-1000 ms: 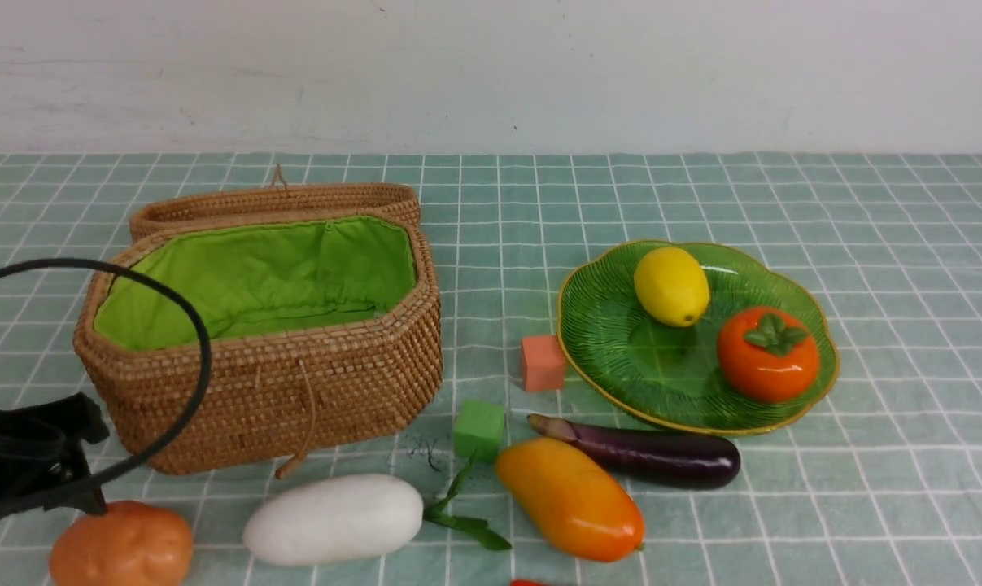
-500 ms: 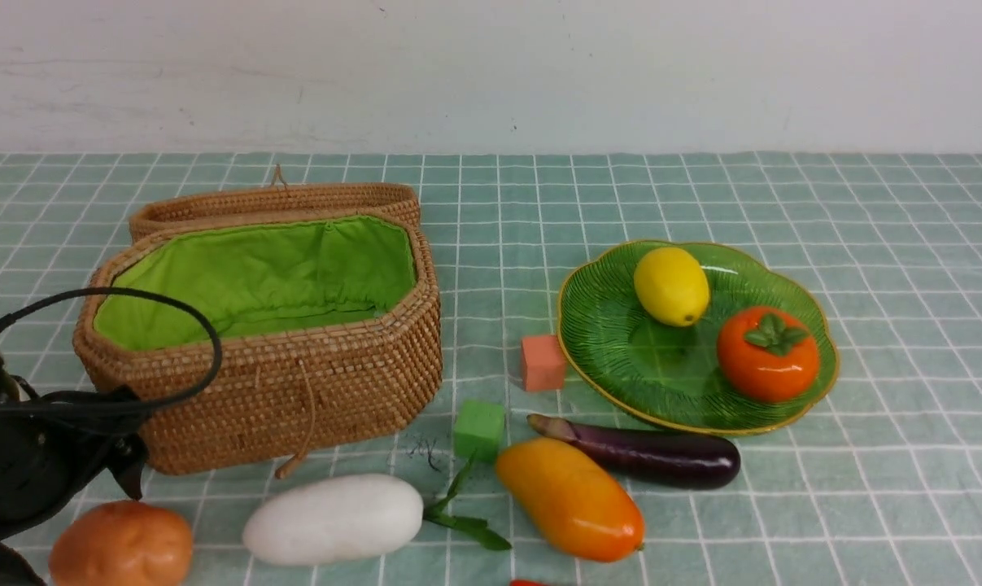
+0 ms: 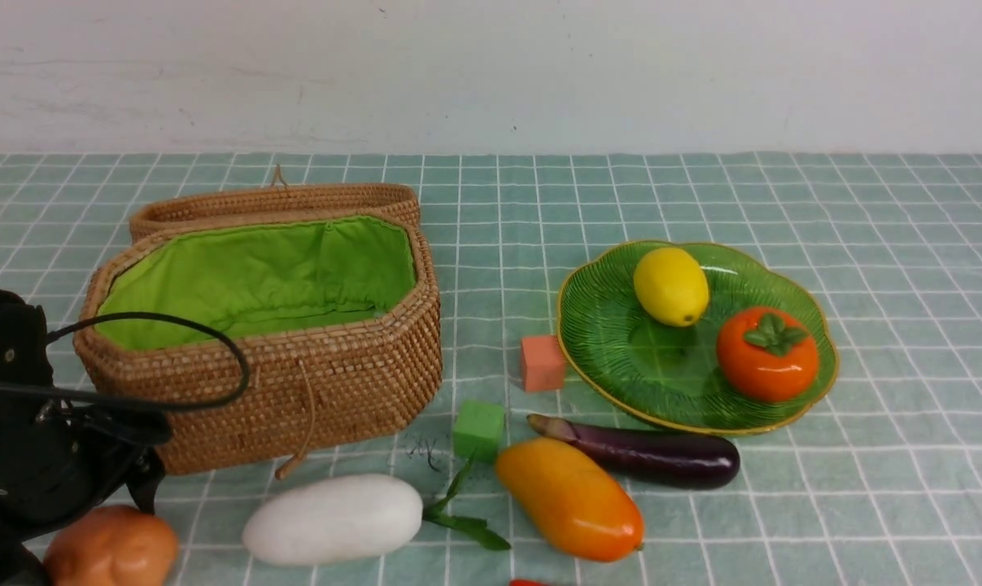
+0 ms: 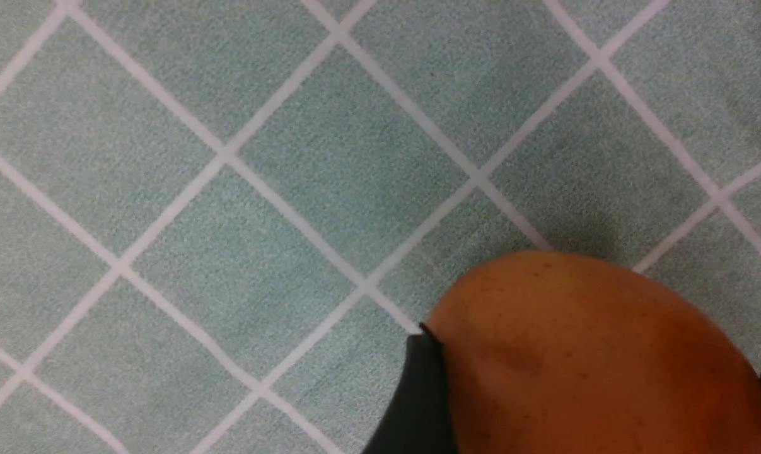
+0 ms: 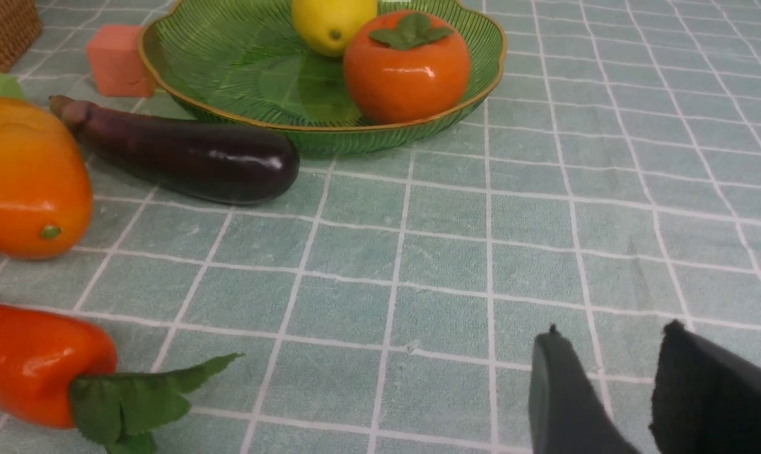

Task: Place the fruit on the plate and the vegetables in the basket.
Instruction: Grab a potato with your left arm and place it in the basket on the left

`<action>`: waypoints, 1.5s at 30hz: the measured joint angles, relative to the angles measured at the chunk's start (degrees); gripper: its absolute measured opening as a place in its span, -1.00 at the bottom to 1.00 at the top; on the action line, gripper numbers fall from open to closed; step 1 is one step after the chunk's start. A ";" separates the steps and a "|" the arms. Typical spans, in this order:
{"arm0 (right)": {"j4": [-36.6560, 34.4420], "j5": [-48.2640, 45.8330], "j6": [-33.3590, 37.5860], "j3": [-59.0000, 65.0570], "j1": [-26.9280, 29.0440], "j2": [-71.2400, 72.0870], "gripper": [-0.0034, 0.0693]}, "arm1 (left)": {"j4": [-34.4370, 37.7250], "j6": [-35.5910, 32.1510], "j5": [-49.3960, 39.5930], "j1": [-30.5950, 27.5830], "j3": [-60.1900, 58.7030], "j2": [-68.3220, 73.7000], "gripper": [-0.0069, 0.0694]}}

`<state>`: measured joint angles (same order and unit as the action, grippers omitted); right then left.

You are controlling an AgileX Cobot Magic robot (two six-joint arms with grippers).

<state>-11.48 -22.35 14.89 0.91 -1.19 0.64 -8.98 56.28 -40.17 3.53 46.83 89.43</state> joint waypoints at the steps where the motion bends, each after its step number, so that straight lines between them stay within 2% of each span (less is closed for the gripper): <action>1: 0.00 0.00 0.00 0.00 0.00 0.00 -0.25 | 0.00 -0.33 0.00 0.00 0.00 0.00 0.79; 11: 0.00 0.00 0.00 0.00 0.00 0.00 -0.24 | 0.00 -1.27 -0.70 0.00 0.00 0.00 0.79; 27: 0.00 0.00 0.10 0.00 0.00 0.00 -0.24 | 2.51 -7.18 -4.65 0.00 -0.50 -2.13 0.76; 30: 0.00 0.00 0.10 0.00 0.00 0.00 -0.24 | 2.78 -8.00 -5.99 0.00 -0.74 -5.05 0.72; 39: 0.00 0.00 0.10 0.00 0.00 0.00 -0.24 | 2.97 -16.58 -7.48 0.00 -0.74 -19.18 0.67; 45: 0.00 0.00 0.10 0.00 0.00 0.00 -0.24 | 3.09 -18.48 -6.47 0.00 -0.79 -26.47 0.66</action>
<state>-11.48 -22.35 14.99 0.91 -1.19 0.64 -5.89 37.80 -46.64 3.53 46.04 62.96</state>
